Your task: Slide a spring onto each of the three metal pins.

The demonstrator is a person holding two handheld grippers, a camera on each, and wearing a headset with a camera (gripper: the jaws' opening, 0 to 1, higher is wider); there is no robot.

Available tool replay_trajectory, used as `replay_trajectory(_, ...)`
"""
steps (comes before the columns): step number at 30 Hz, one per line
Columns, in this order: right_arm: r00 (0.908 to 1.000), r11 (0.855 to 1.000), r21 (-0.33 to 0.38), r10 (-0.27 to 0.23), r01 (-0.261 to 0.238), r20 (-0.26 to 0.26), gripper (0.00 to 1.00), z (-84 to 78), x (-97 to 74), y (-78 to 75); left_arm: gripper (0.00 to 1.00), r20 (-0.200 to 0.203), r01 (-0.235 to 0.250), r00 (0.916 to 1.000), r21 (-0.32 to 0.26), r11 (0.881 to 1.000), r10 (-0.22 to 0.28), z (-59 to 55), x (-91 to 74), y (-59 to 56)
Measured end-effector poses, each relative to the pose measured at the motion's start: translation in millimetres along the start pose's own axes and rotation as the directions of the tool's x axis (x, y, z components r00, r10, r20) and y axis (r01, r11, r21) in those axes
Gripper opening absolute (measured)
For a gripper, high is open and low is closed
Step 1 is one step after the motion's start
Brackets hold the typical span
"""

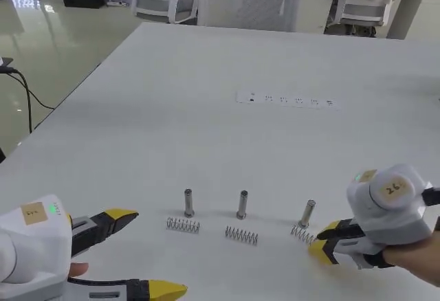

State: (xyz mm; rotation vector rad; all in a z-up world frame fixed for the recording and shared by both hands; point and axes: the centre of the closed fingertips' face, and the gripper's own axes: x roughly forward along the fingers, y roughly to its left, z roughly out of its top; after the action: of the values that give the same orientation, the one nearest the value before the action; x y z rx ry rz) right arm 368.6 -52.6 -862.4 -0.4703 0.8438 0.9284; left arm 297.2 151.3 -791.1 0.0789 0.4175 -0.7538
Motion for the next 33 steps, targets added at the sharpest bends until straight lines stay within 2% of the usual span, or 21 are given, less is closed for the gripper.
replay_trajectory(16,0.9998,0.999,-0.051,-0.008,0.007,-0.019,0.08,-2.3,0.1,-0.7,0.76,-0.005,0.016,0.9999,0.005,1.0,-0.016,0.9,1.1,-2.9)
replay_trajectory(22,0.9999,0.999,-0.041,0.005,-0.006,-0.016,0.08,-0.3,-5.0,2.5,0.75,-0.001,0.019,0.9998,0.005,1.0,-0.019,3.4,0.5,-2.3)
replay_trajectory(25,0.9995,0.999,-0.022,0.032,-0.032,-0.002,0.08,4.1,-9.2,8.0,0.73,0.001,0.029,0.9996,0.006,1.0,-0.029,4.5,0.6,-4.0)
replay_trajectory(33,0.9987,0.998,-0.043,0.05,-0.05,-0.015,0.08,7.9,-17.0,14.7,0.7,-0.022,0.06,0.998,0.035,0.998,-0.059,5.5,4.1,-6.8)
